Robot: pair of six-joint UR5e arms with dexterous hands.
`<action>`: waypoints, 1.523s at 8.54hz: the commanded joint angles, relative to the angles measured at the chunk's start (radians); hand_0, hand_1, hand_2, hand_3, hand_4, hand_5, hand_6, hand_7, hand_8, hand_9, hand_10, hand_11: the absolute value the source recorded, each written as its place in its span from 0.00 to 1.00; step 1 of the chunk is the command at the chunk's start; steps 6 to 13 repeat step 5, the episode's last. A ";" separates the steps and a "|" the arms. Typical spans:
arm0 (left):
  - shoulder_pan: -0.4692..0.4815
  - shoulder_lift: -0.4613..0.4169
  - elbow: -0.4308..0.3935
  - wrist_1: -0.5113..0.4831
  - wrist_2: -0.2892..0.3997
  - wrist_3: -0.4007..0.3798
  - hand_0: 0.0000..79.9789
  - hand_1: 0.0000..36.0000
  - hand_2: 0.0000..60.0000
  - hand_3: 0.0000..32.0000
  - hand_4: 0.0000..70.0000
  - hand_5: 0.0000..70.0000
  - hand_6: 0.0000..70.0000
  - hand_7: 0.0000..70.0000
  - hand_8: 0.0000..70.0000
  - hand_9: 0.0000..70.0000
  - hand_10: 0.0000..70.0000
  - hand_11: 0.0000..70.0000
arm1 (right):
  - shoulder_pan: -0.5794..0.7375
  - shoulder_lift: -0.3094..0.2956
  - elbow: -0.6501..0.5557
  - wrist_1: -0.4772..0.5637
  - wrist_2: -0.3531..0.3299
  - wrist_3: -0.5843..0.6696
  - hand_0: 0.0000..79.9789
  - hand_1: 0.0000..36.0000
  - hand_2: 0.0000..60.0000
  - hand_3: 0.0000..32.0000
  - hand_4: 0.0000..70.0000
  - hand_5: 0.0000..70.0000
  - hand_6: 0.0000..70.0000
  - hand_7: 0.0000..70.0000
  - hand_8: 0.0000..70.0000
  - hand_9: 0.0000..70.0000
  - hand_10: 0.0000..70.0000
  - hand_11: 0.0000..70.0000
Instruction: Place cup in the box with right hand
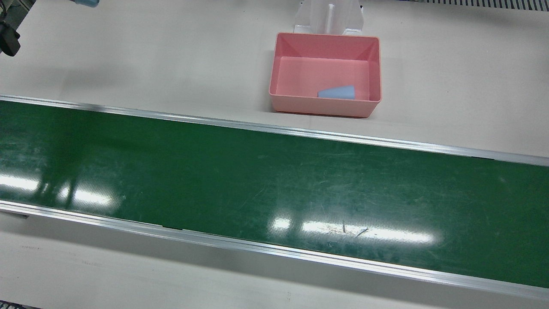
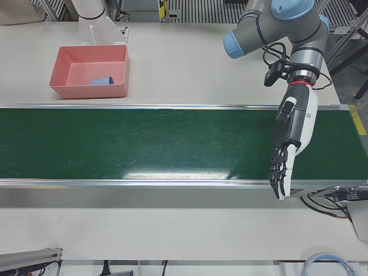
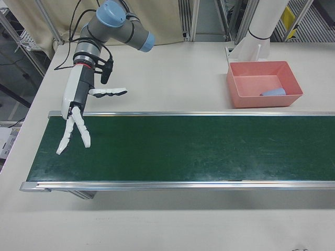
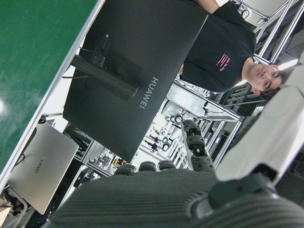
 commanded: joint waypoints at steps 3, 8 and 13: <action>0.002 0.000 0.000 0.000 0.000 0.000 0.00 0.00 0.00 0.00 0.00 0.00 0.00 0.00 0.00 0.00 0.00 0.00 | 0.006 -0.012 -0.040 0.033 -0.072 0.034 0.29 0.18 0.15 0.00 0.00 0.02 0.00 0.00 0.00 0.00 0.00 0.00; 0.000 0.000 0.000 0.000 0.000 0.000 0.00 0.00 0.00 0.00 0.00 0.00 0.00 0.00 0.00 0.00 0.00 0.00 | 0.006 -0.014 -0.040 0.035 -0.072 0.036 0.29 0.18 0.17 0.00 0.00 0.02 0.00 0.00 0.00 0.00 0.00 0.00; 0.000 0.000 0.000 0.000 0.000 0.000 0.00 0.00 0.00 0.00 0.00 0.00 0.00 0.00 0.00 0.00 0.00 0.00 | 0.006 -0.014 -0.040 0.035 -0.072 0.036 0.29 0.18 0.17 0.00 0.00 0.02 0.00 0.00 0.00 0.00 0.00 0.00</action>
